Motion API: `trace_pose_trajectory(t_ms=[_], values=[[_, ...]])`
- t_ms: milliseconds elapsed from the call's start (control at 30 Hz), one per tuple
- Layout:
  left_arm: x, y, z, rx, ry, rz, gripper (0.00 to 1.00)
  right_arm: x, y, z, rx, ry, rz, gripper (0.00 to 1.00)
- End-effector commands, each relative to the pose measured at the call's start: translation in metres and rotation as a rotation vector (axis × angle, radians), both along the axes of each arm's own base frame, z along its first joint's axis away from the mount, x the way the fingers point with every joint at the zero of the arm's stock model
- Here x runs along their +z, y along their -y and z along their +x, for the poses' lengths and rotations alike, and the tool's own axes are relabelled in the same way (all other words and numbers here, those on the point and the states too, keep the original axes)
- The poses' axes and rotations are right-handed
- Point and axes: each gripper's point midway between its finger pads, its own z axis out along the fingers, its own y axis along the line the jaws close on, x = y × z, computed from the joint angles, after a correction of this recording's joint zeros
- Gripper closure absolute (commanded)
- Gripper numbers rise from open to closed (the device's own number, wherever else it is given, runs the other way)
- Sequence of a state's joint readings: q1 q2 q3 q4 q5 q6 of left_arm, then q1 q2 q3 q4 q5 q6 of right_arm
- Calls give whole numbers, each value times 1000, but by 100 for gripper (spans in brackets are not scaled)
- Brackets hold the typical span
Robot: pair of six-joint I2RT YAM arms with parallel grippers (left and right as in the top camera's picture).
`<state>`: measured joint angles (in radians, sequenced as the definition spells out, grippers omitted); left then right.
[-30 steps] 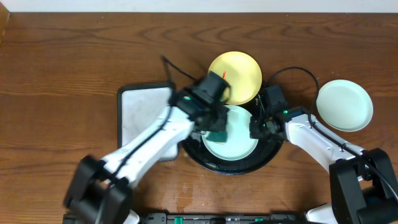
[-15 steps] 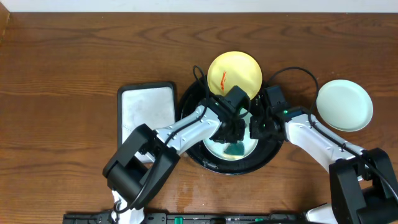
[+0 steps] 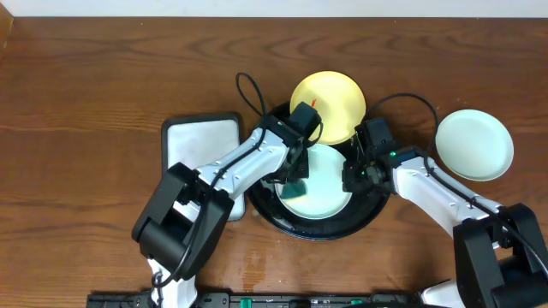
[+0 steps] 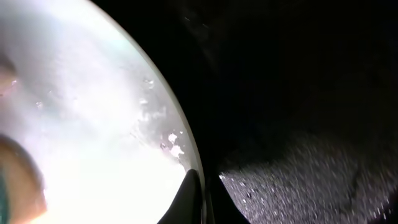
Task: Clean dirty plates on tray and stack at the side
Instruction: 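Scrub the green plate with the sponge while right gripper holds it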
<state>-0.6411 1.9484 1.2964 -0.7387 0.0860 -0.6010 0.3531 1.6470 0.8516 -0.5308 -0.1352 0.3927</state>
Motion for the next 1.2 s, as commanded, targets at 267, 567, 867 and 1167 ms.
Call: trace_pose_trajectory(t_ms=[267,567,867,1167], values=[[-18,12,-2,66,-73,-105,92,3,7,3,0,20,-49,99],[-10,76,-24,-78,-123,-328,93,2,7,3,0,19,-49,99],[-6,112,-41,-206,-73,-370,92,2,8,1,0,12,-52,99],[-24,2,-3,-55,24,77,93,2,8,0,0,9,-53,99]])
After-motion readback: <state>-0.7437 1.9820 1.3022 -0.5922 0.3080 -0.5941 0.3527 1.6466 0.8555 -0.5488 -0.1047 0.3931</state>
